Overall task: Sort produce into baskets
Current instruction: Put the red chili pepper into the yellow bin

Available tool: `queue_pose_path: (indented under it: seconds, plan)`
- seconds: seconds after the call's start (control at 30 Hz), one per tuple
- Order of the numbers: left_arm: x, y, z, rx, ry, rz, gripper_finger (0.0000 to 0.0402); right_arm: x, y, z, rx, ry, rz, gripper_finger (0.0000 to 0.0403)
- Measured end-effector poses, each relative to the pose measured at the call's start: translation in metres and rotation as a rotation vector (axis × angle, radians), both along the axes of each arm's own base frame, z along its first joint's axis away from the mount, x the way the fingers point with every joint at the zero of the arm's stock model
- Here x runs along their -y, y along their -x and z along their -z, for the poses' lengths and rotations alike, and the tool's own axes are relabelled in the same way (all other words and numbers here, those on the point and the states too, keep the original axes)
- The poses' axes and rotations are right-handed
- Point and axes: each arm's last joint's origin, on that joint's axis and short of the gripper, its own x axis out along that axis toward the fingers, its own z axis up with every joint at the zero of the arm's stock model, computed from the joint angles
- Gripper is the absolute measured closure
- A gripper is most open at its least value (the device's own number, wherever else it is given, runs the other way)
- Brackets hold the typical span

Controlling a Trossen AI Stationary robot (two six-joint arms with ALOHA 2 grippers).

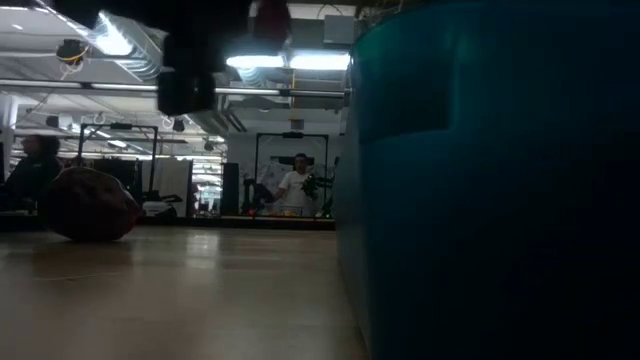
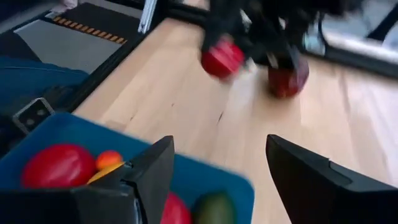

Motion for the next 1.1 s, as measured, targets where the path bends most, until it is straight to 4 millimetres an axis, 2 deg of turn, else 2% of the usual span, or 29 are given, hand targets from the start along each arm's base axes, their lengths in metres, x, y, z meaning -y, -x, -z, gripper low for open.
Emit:
queue_pose_path:
  seconds: [0.23, 0.63, 0.87, 1.1]
  plan:
    - [-0.019, -0.006, -0.001, 0.026, -0.056, -0.051, 0.0249, -0.006, -0.024, 0.008, 0.184, 0.151, -0.015, 0.0150]
    - [-0.026, -0.011, -0.008, 0.109, -0.090, -0.089, 0.0249, -0.012, -0.047, 0.021, 0.336, 0.270, 0.002, 0.0150]
    - [-0.025, -0.012, -0.010, 0.142, -0.118, -0.080, 0.0249, -0.017, -0.063, 0.020, 0.347, 0.319, -0.014, 0.0150]
    - [-0.025, -0.011, -0.010, 0.143, -0.130, -0.074, 0.0249, -0.018, -0.074, 0.021, 0.330, 0.371, 0.048, 0.0150]
